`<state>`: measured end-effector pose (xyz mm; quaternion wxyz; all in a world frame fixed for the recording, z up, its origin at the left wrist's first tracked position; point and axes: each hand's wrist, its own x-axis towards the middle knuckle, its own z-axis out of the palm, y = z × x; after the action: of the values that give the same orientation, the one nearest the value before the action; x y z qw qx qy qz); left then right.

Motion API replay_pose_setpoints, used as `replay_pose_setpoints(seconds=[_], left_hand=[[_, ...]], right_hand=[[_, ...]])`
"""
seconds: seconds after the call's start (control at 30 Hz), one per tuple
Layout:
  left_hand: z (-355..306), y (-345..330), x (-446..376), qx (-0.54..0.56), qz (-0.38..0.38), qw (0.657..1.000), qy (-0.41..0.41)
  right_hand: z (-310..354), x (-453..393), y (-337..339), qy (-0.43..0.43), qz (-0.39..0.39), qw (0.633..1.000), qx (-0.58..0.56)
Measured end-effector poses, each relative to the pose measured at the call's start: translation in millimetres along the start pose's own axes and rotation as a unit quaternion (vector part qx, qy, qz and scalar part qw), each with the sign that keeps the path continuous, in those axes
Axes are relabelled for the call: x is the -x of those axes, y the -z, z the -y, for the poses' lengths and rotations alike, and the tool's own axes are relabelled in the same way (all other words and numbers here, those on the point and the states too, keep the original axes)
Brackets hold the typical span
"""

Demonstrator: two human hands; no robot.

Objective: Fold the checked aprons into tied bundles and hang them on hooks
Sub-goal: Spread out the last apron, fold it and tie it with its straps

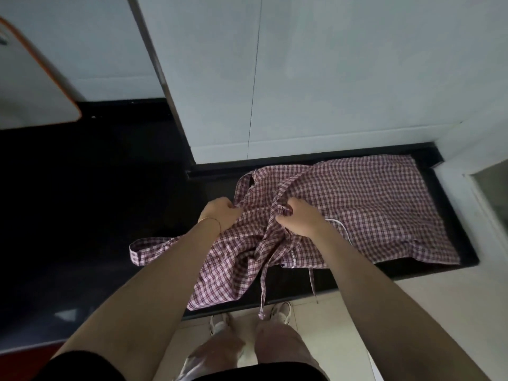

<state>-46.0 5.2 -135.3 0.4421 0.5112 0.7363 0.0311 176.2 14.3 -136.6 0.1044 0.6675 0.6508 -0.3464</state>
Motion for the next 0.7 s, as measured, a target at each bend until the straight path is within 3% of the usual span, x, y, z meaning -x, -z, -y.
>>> replay_pose_setpoints(seconds=[0.07,0.13,0.2,0.23,0.37,0.47,0.53,0.6,0.7], left_hand=[[-3,-6,-1,-0.041,-0.016,0.999,0.009],[-1,-7,4,-0.129,-0.106,0.986,-0.022],[-1,-6,9,-0.129,-0.174,0.973,-0.074],[-2,-4,11,-0.094,-0.166,0.978,-0.084],[-9,-5,19,-0.004,0.015,0.999,-0.043],[-8,-8,28,0.061,0.027,0.996,-0.061],[-8,-9,35,0.031,0.020,0.996,-0.083],[-7,-10,39,-0.075,0.037,0.993,-0.084],[6,-11,40,-0.167,0.056,0.982,-0.066]], right_hand=[[-1,-2,2,-0.003,-0.052,0.999,-0.015],[-1,-5,5,-0.016,-0.095,0.994,-0.046],[2,-8,14,-0.048,-0.099,0.983,-0.148],[5,-8,20,-0.068,-0.091,0.971,-0.212],[29,0,38,-0.140,-0.003,0.889,-0.437],[51,9,40,-0.105,0.076,0.793,-0.595],[62,12,37,-0.064,0.107,0.764,-0.634],[69,14,33,-0.050,0.108,0.781,-0.613],[71,20,24,-0.081,0.027,0.897,-0.434]])
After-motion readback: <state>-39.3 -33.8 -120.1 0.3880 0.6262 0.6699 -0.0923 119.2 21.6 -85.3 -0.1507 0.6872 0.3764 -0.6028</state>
